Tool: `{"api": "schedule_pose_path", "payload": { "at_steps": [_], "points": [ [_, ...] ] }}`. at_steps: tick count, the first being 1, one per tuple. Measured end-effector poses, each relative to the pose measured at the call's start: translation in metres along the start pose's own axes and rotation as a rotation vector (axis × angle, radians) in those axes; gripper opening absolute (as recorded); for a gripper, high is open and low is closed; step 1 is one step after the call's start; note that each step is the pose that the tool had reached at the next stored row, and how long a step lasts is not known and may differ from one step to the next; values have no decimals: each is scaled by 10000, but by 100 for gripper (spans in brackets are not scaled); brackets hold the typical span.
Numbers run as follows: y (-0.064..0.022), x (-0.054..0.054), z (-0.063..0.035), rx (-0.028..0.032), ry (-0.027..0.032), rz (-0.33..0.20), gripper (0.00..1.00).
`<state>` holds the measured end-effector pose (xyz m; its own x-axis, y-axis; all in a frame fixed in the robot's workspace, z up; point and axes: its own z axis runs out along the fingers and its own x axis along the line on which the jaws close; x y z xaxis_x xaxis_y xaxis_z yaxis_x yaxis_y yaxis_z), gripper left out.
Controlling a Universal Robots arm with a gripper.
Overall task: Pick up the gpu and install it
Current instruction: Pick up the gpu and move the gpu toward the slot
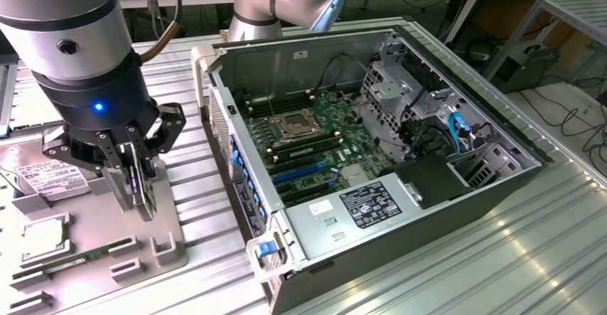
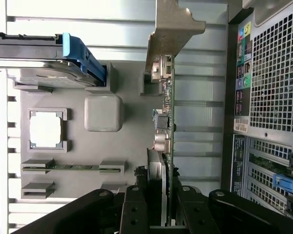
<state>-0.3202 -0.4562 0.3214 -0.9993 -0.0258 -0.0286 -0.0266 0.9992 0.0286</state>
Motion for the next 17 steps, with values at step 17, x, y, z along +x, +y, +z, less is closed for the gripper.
{"api": "schedule_pose_path", "payload": {
  "at_steps": [17],
  "points": [
    [3,-6,-188,-11,2,1,28]
  ]
}}
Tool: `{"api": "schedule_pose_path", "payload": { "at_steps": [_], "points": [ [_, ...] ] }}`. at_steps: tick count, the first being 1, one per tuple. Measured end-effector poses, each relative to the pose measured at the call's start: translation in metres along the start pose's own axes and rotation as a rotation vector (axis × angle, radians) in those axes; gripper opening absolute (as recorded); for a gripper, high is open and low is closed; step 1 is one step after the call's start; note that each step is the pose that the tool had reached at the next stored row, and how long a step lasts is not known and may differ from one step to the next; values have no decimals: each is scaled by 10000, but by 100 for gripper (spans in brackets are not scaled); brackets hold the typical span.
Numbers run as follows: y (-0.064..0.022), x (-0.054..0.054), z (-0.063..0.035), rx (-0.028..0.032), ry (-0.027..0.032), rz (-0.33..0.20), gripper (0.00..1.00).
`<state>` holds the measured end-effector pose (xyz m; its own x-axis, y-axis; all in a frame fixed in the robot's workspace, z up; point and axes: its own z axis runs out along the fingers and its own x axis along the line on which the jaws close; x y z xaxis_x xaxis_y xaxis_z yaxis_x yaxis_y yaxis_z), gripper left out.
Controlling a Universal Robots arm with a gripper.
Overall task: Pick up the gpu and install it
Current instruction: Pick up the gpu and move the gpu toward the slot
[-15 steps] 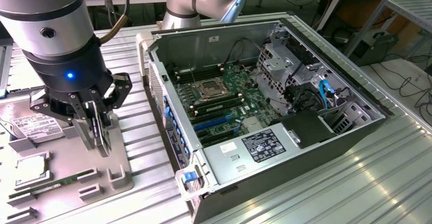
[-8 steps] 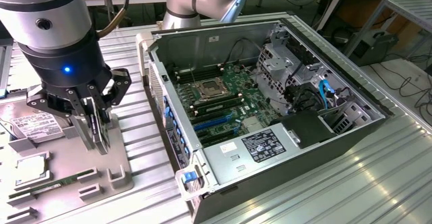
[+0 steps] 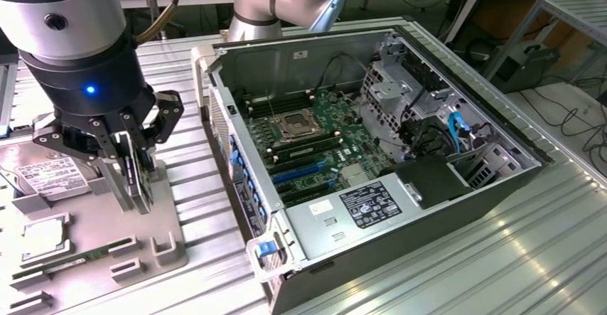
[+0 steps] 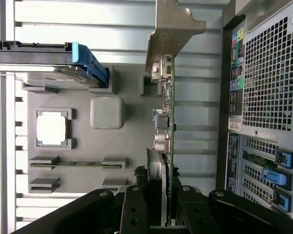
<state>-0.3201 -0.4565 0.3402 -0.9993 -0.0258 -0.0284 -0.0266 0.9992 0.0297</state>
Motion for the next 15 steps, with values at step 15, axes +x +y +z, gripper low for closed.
{"api": "schedule_pose_path", "payload": {
  "at_steps": [15],
  "points": [
    [0,-11,-253,-112,20,4,28]
  ]
}}
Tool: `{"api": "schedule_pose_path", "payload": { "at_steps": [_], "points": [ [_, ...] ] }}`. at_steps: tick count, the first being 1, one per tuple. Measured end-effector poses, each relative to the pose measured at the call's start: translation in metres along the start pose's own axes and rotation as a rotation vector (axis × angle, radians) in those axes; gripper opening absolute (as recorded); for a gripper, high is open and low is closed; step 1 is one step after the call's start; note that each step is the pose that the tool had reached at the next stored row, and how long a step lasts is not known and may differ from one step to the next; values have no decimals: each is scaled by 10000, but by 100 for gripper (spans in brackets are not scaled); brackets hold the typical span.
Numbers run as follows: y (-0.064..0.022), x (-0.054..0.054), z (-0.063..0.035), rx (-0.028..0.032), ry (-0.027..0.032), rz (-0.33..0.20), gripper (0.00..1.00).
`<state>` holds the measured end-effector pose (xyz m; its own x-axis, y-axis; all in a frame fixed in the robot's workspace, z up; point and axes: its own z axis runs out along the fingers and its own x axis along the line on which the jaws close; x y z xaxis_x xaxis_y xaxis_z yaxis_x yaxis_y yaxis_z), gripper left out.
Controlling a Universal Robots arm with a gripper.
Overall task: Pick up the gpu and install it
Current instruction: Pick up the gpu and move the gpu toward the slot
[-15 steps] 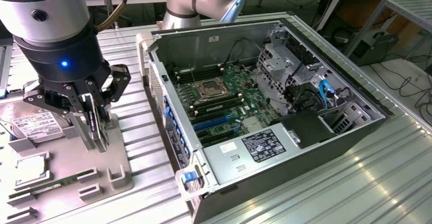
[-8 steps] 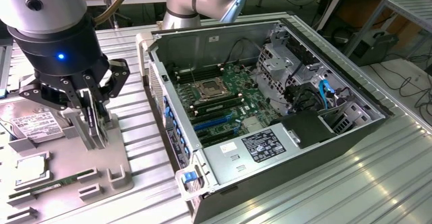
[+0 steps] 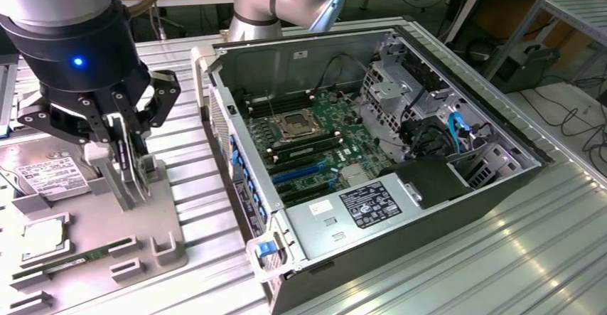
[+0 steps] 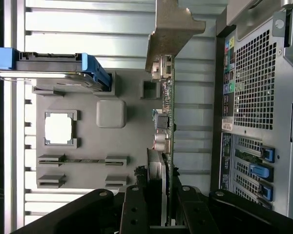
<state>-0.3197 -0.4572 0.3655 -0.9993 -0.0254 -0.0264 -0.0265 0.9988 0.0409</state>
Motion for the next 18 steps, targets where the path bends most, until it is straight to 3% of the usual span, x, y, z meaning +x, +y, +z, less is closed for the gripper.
{"api": "schedule_pose_path", "payload": {
  "at_steps": [3,18],
  "points": [
    [1,-3,-77,-10,3,0,28],
    [-9,-13,-257,-88,14,2,28]
  ]
}}
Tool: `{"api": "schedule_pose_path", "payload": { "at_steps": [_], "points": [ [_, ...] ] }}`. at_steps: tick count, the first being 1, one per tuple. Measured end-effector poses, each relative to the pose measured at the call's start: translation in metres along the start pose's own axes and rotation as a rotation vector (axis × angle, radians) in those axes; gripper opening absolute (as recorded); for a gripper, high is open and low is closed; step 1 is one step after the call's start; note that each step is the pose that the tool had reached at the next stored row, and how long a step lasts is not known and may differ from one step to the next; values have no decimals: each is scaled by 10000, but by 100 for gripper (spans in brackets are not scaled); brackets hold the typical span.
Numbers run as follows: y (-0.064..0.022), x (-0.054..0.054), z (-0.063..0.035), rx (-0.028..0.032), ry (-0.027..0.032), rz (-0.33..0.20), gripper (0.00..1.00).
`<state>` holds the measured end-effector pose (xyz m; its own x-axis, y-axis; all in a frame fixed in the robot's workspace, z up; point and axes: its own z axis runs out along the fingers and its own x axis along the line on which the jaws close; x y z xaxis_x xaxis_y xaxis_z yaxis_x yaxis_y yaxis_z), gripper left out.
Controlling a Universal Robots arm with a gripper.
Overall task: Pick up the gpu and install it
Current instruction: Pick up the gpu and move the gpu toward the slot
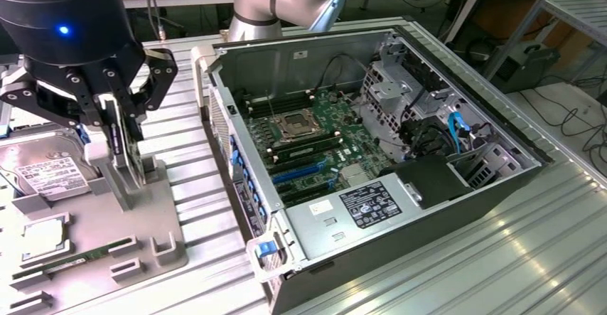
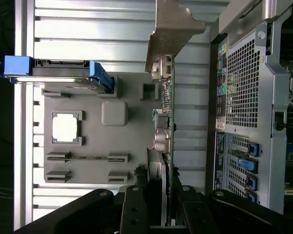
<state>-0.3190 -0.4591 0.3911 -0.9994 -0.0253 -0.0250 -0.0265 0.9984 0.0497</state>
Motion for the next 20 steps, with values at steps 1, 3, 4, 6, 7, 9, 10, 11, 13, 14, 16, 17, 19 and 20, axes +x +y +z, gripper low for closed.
{"api": "schedule_pose_path", "payload": {
  "at_steps": [1,3,4,6,7,9,10,11,13,14,16,17,19,20],
  "points": [
    [0,0,-11,-4,0,1,28],
    [0,0,-29,-12,0,1,28],
    [0,-1,-37,-15,1,1,28],
    [1,-1,-56,-18,0,1,28],
    [2,-1,-65,-19,1,2,28],
    [2,-2,-83,-26,1,1,28],
    [1,-2,-92,-32,1,1,28],
    [2,-3,-110,-37,1,2,28],
    [2,-3,-141,-56,2,2,28],
    [3,-4,-160,-64,3,2,28],
    [4,-5,-182,-79,3,3,28],
    [4,-5,-194,-89,3,3,28],
    [5,-6,-236,-112,7,3,28],
    [6,-7,-251,-121,7,4,28]
  ]
}}
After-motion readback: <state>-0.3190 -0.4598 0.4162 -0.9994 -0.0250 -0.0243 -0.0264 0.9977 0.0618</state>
